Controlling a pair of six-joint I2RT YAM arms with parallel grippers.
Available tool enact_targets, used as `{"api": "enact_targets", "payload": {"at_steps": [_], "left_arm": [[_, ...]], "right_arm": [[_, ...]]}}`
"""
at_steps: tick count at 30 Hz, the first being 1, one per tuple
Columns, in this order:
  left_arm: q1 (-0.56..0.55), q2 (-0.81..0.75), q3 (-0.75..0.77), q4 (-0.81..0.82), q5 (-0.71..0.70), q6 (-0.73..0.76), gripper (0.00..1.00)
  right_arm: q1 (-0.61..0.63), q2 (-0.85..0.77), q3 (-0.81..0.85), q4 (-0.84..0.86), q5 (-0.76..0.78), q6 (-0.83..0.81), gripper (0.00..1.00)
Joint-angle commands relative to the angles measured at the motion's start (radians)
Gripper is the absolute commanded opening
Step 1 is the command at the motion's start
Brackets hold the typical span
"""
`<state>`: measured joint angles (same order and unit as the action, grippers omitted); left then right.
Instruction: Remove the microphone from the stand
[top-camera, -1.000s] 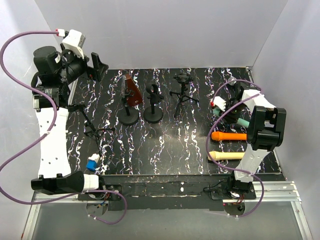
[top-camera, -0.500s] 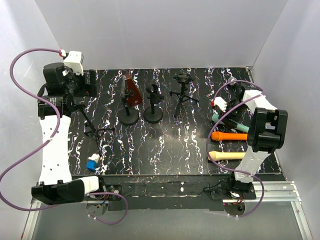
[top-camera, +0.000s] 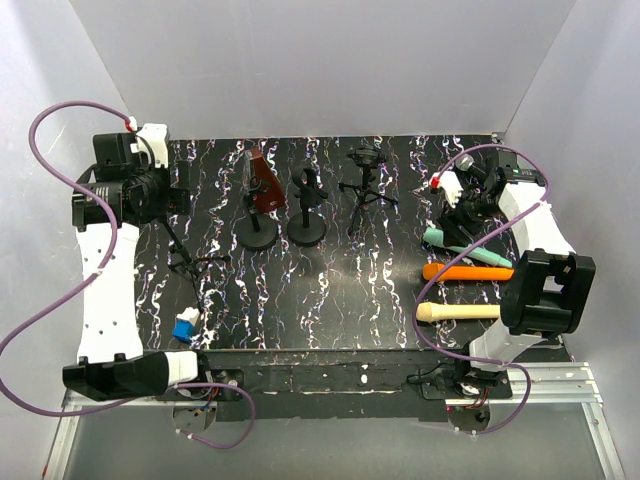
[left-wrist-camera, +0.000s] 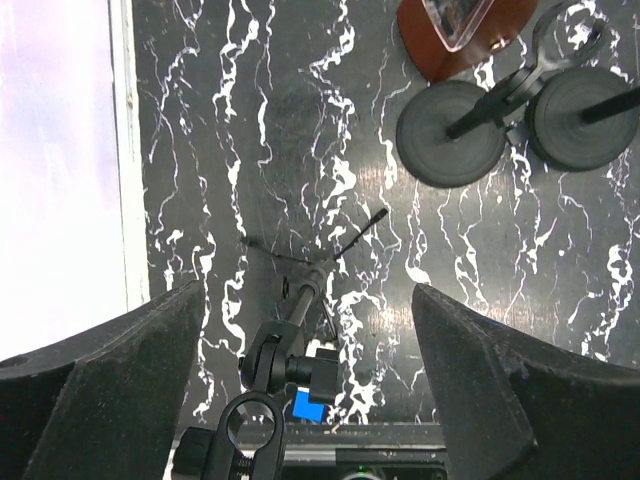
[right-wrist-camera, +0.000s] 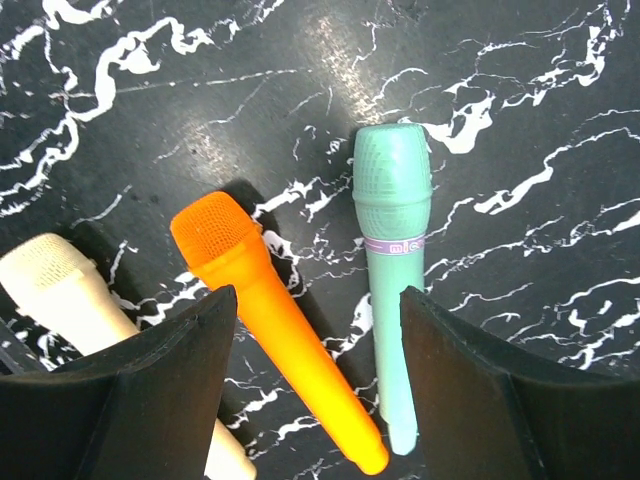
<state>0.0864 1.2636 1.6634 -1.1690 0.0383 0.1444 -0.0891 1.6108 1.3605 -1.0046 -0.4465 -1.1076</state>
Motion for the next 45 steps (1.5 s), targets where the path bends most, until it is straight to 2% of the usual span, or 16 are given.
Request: {"api": "enact_targets", "payload": {"at_steps": [1,7,15,17,20,23,26,30,34,38,42,45], "left_arm": [[0.006,0.025,0.074,-0.115,0.02,0.003,0.82],[0.007,0.043,0.119,-0.245,0.0,0.037,0.75],[0.006,0.011,0.104,-0.285,0.106,0.116,0.54],[0.007,0.01,0.087,-0.299,0.081,0.129,0.55],[0.006,0.0,0.059,-0.297,0.02,0.139,0.65],[0.006,0.005,0.055,-0.317,0.037,0.146,0.67],[0.006,0.003,0.056,-0.345,0.096,0.176,0.57],[0.006,0.014,0.074,-0.371,0.192,0.213,0.36],[0.006,0.036,0.107,-0.391,0.299,0.234,0.2],[0.006,0.057,0.139,-0.414,0.431,0.233,0.17],[-0.005,0.056,0.13,-0.435,0.662,0.222,0.12],[-0.02,0.04,0.093,-0.42,0.733,0.211,0.09]], "right_arm": [[0.005,-0.032,0.034,-0.035,-0.087,0.078,0.73],[0.008,-0.038,0.054,-0.038,-0.11,0.112,0.73],[0.023,-0.049,0.077,-0.045,-0.141,0.169,0.73],[0.028,-0.048,0.08,-0.048,-0.143,0.173,0.73],[0.035,-0.045,0.086,-0.052,-0.147,0.181,0.73],[0.052,-0.037,0.098,-0.052,-0.152,0.199,0.73],[0.074,-0.035,0.106,-0.051,-0.162,0.224,0.73],[0.089,-0.051,0.106,-0.043,-0.17,0.249,0.72],[0.127,-0.065,0.111,-0.043,-0.179,0.264,0.72],[0.129,-0.08,0.135,-0.054,-0.196,0.282,0.71],[0.138,-0.103,0.169,-0.051,-0.238,0.311,0.7],[0.175,-0.13,0.187,-0.043,-0.248,0.328,0.69]]}}
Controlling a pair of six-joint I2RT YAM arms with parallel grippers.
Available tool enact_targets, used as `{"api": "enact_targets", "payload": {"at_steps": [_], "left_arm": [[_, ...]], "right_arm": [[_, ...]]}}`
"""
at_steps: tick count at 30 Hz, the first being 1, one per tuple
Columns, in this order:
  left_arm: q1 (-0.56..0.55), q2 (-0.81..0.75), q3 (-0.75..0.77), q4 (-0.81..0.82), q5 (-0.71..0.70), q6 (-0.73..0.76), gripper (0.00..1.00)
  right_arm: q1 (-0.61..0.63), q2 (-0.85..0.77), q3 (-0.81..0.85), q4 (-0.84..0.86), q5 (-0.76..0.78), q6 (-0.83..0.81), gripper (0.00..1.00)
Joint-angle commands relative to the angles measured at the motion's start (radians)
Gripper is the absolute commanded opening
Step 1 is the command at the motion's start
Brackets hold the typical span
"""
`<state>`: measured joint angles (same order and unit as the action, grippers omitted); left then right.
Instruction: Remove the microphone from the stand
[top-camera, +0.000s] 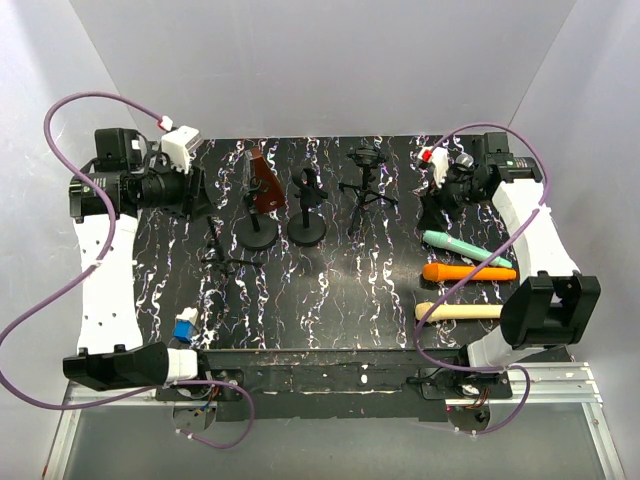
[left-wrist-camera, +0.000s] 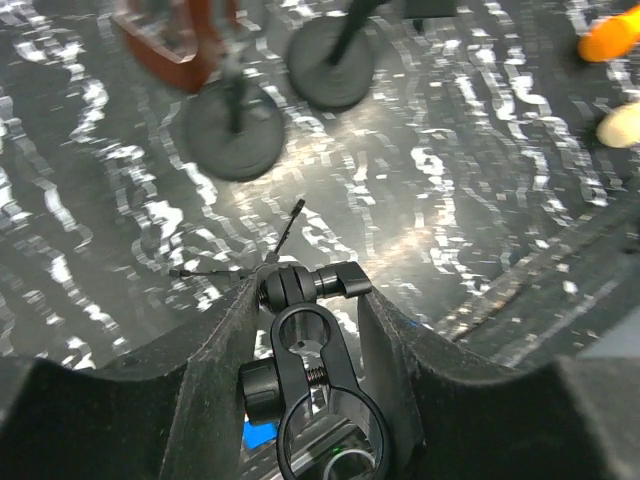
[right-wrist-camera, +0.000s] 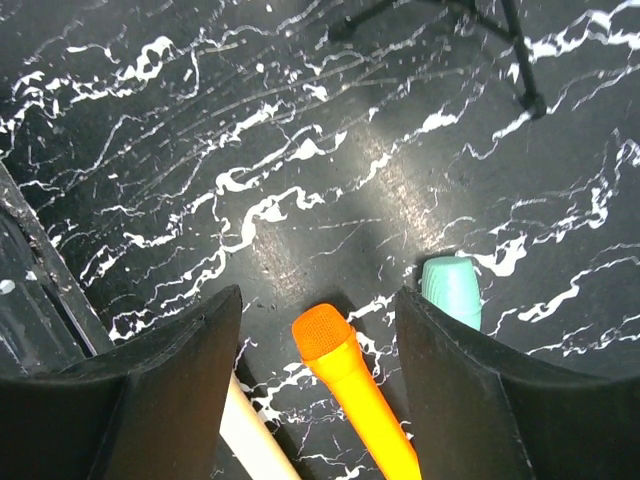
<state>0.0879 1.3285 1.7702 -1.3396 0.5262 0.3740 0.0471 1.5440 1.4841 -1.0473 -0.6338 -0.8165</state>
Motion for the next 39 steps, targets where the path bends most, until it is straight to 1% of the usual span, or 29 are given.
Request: {"api": "enact_targets", "payload": {"at_steps": [1,4,7,10,12,14,16,19,21,23,25,28,29,31,33,35,37,39], "left_arm": [[-0.025,-0.031,-0.024,-0.245,0.264,-0.017,0.08],[-0.031,-0.048,-0.057,-0.228,0.336,-0.026,0.05],[-0.034,-0.071,-0.097,-0.179,0.429,-0.059,0.05],[-0.046,-0.103,-0.147,-0.057,0.518,-0.069,0.06],[-0.062,-0.106,-0.164,0.003,0.582,-0.031,0.06],[-0.073,-0.086,-0.166,0.04,0.641,0.04,0.06],[-0.126,-0.043,-0.135,0.045,0.679,0.123,0.06],[-0.206,0.043,-0.071,0.022,0.702,0.216,0.07],[-0.273,0.084,-0.057,0.013,0.689,0.278,0.07],[-0.356,0.098,-0.063,0.051,0.658,0.295,0.07],[-0.425,0.092,-0.078,0.123,0.617,0.292,0.08],[-0.5,0.101,-0.077,0.158,0.565,0.344,0.09],[-0.514,0.118,-0.065,0.145,0.552,0.379,0.13],[-0.539,0.152,-0.025,0.097,0.509,0.446,0.45],[-0.559,0.17,0.02,0.076,0.468,0.467,0.62],[-0.559,0.158,0.043,0.106,0.431,0.424,0.7],[-0.559,0.121,0.043,0.152,0.384,0.367,0.75],[-0.559,0.069,0.034,0.239,0.309,0.227,0.81]], "right_arm": [[0.059,-0.079,0.07,0.0,-0.063,0.037,0.69],[0.123,-0.12,0.08,0.013,-0.076,0.063,0.69],[0.193,-0.163,0.094,0.015,-0.109,0.091,0.69],[0.272,-0.212,0.073,0.082,-0.147,0.138,0.68],[0.316,-0.235,0.056,0.122,-0.185,0.149,0.68],[0.359,-0.248,0.044,0.156,-0.227,0.152,0.68],[0.39,-0.243,0.042,0.179,-0.251,0.16,0.68],[0.433,-0.214,0.054,0.205,-0.28,0.166,0.68],[0.457,-0.188,0.07,0.227,-0.305,0.172,0.68],[0.48,-0.162,0.076,0.254,-0.332,0.183,0.68],[0.507,-0.144,0.071,0.303,-0.348,0.215,0.69],[0.53,-0.127,0.048,0.389,-0.385,0.301,0.71],[0.533,-0.125,0.036,0.42,-0.4,0.33,0.71],[0.54,-0.127,0.002,0.479,-0.415,0.385,0.73],[0.553,-0.131,-0.027,0.539,-0.411,0.422,0.74],[0.568,-0.125,-0.03,0.549,-0.396,0.435,0.74],[0.58,-0.114,-0.027,0.547,-0.394,0.43,0.75],[0.589,-0.091,-0.021,0.543,-0.412,0.422,0.75]]}}
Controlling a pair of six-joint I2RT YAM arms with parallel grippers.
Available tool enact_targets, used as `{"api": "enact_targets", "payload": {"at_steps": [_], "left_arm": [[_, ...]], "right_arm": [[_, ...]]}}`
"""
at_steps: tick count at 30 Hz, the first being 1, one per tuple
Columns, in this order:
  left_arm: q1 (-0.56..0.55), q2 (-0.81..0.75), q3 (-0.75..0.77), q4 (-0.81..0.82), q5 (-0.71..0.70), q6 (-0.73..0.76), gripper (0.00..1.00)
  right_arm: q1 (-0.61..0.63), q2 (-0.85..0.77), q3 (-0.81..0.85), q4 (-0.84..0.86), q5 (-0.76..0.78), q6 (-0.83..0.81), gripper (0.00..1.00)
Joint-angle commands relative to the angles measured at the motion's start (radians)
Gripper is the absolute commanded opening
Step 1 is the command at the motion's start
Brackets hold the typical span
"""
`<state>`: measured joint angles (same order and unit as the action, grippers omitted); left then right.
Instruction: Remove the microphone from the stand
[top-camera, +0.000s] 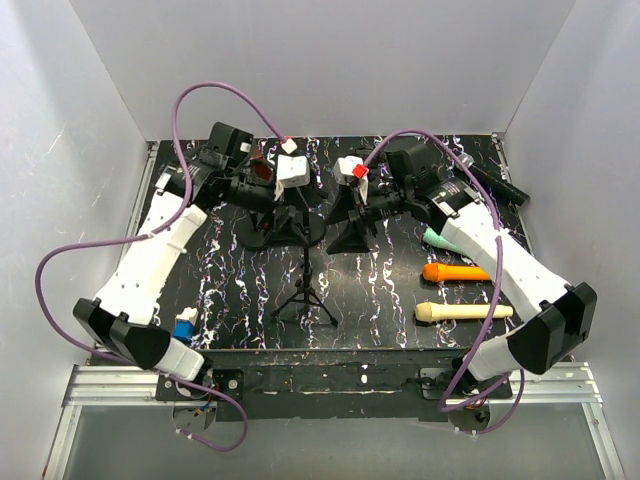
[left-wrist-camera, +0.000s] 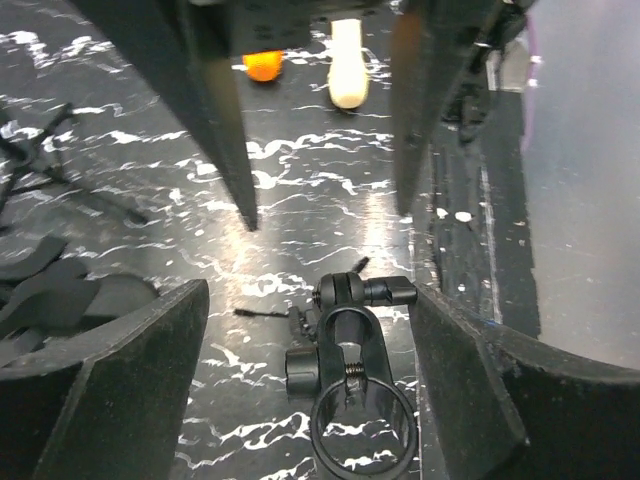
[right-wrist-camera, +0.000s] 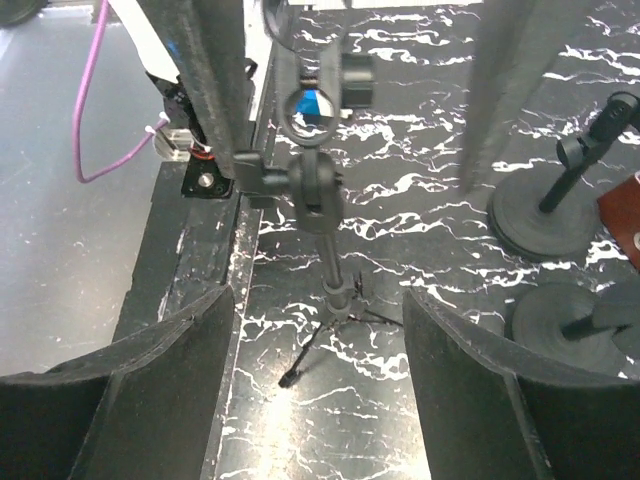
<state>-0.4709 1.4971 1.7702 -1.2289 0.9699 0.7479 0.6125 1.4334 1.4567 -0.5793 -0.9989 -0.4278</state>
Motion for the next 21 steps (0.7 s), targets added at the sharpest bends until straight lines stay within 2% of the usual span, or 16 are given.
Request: {"api": "enact_targets", "payload": {"at_steps": [1,6,11,16,19,21], "left_arm": [[0.0,-0.121,0.049,0.15,-0.178,-0.194,0.84],[0.0,-0.161,0.158,0.046,-0.324,-0.234,0.88],[0.0,-0.25,0.089,0.017,-0.506,-0.203,0.89],[0.032,-0.314,0.028,0.068,-0.712,-0.34,0.88],[0.044,-0.351,-0.015,0.083,-0.752,-0.36,0.87],[0.055,-0.366,-0.035,0.089,-0.761,-0.377,0.87]], "right_arm": [[0.029,0.028,0.013,0.075,-0.059,0.034,0.75],[0.052,0.081,0.021,0.136,-0.099,0.08,0.76],[0.099,0.151,0.048,0.188,-0.133,0.141,0.76],[0.116,0.211,0.099,0.159,-0.176,0.141,0.74],[0.119,0.229,0.107,0.177,-0.196,0.165,0.62],[0.127,0.22,0.084,0.223,-0.163,0.205,0.47]]}}
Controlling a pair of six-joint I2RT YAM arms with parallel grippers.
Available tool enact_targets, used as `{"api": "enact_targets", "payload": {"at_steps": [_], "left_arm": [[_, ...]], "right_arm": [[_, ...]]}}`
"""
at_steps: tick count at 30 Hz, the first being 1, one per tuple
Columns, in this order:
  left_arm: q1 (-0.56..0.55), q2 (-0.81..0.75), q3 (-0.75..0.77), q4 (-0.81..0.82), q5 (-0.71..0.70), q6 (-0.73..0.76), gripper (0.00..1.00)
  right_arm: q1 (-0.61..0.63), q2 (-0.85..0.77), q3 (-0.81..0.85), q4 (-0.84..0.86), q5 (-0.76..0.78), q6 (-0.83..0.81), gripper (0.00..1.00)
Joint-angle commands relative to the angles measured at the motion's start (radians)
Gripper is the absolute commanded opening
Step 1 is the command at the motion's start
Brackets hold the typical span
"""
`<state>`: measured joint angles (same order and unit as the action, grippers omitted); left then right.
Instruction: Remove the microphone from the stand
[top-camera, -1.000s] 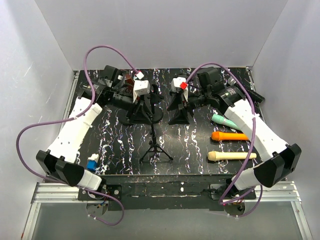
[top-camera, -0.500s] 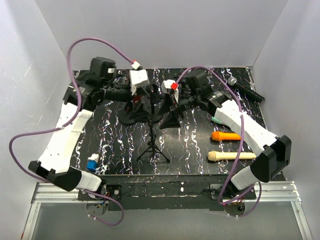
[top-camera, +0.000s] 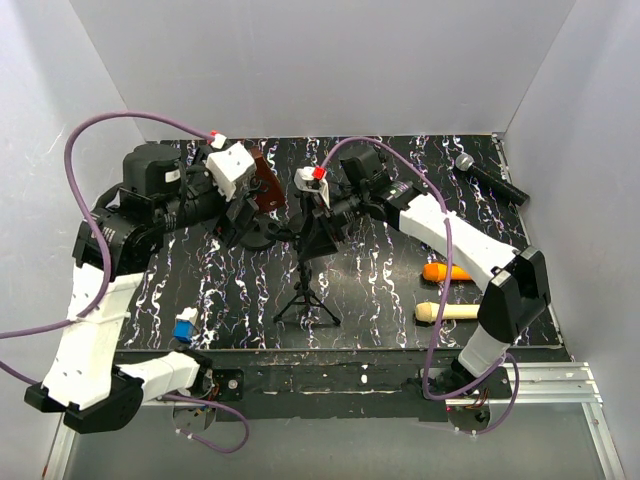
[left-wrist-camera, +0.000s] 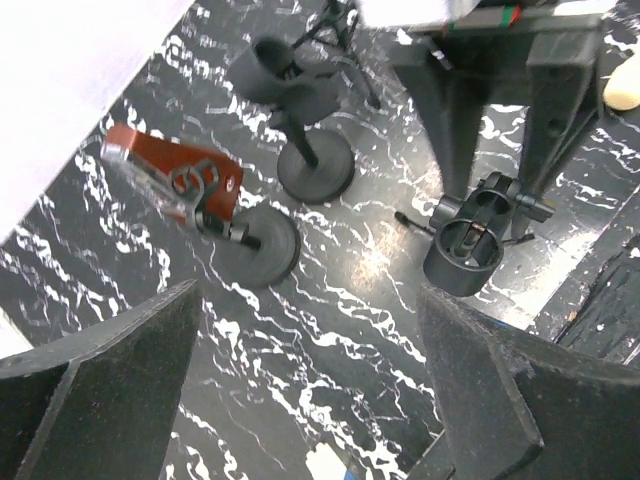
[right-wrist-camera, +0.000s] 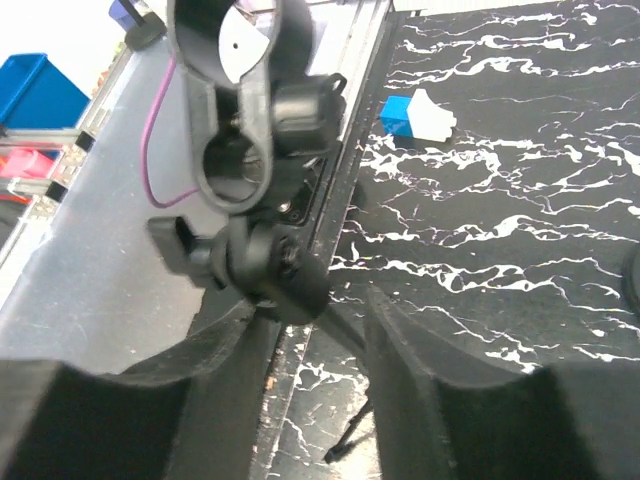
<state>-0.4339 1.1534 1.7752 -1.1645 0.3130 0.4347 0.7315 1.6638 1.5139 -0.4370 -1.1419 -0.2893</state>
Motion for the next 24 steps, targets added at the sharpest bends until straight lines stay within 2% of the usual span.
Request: {"api": "enact_targets", "payload": {"at_steps": [1,4,8,16,24], "left_arm": [[0.021,-0.032,-0.052,0.034,-0.11,-0.071,0.87],[0.023,-0.057,-0.092,0.051,-0.092,-0.079,0.86],[0.021,-0.072,-0.154,0.103,-0.049,-0.082,0.86],[0.023,-0.028,-0.218,0.255,0.026,-0.094,0.86],[0.023,0.006,-0.243,0.307,0.164,-0.174,0.86]], "right_arm": [[0.011,-0.025,-0.003,0.108,0.007,0.09,0.37],[0.022,-0.077,-0.081,0.199,0.086,0.159,0.1],[0.023,-0.156,-0.153,0.242,0.197,0.176,0.01],[0.023,-0.389,-0.362,0.412,0.53,0.246,0.01],[0.026,-0.472,-0.411,0.379,0.806,0.329,0.01]]}}
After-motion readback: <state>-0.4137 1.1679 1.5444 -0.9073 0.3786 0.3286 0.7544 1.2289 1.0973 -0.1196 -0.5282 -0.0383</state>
